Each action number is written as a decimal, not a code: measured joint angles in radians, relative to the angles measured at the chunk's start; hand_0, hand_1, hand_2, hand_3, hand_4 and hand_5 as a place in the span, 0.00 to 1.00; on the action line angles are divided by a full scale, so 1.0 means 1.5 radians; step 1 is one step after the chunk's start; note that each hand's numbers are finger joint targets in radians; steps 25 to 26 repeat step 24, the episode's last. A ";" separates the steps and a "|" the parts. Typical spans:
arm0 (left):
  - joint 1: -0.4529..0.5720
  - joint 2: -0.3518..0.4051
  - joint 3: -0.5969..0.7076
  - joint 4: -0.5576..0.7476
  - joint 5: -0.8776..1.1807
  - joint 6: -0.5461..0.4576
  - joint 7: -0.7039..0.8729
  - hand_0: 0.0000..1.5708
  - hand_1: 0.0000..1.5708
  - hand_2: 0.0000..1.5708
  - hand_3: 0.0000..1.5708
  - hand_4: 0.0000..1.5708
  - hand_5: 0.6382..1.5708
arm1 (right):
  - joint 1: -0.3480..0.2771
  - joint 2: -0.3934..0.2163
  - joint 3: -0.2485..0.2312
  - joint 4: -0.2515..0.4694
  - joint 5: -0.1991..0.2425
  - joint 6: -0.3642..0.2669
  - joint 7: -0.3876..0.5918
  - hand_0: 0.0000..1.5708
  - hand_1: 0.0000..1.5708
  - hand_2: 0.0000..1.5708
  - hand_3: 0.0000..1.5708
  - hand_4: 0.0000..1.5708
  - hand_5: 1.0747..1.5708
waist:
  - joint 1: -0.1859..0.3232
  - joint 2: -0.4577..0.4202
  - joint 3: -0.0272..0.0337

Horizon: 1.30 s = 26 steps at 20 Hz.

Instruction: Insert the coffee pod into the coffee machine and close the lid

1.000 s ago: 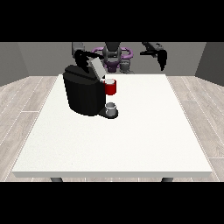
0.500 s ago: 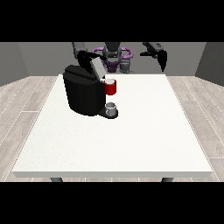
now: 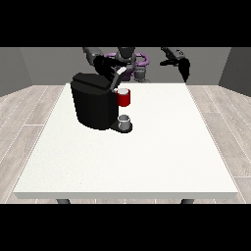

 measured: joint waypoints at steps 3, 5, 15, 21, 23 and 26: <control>0.000 0.001 -0.003 0.002 0.001 0.002 0.002 0.00 0.00 0.00 0.00 0.10 1.00 | -0.012 0.006 0.011 0.009 0.016 -0.001 -0.002 0.00 0.00 0.00 0.00 0.08 1.00 | 0.003 -0.003 0.0000; -0.007 0.005 -0.001 0.011 0.005 0.000 -0.003 0.00 0.00 0.00 0.00 0.00 1.00 | -0.023 0.014 0.021 0.009 0.030 -0.009 0.001 0.00 0.00 0.00 0.00 0.08 1.00 | 0.001 -0.002 0.0001; 0.006 -0.019 -0.040 -0.026 -0.003 0.006 -0.029 0.00 0.00 0.00 0.00 0.16 1.00 | -0.043 0.031 0.021 0.033 0.045 -0.010 -0.028 0.00 0.00 0.00 0.00 0.08 1.00 | 0.013 -0.017 0.0003; 0.029 -0.035 -0.047 -0.012 -0.006 0.018 -0.044 0.00 0.00 0.00 0.00 0.12 1.00 | 0.019 0.063 0.064 -0.010 0.000 0.014 -0.063 0.00 0.00 0.00 0.00 0.18 1.00 | -0.018 -0.058 0.0003; 0.046 -0.035 -0.041 0.000 -0.006 0.021 -0.048 0.00 0.00 0.00 0.00 0.12 1.00 | 0.074 0.068 0.083 -0.032 -0.030 0.014 -0.078 0.00 0.00 0.00 0.00 0.16 1.00 | -0.036 -0.081 0.0002; 0.053 -0.034 -0.038 0.010 -0.008 0.024 -0.056 0.00 0.00 0.00 0.00 0.12 1.00 | 0.096 0.071 0.096 -0.045 -0.046 0.011 -0.077 0.00 0.00 0.00 0.00 0.10 1.00 | -0.048 -0.090 0.0003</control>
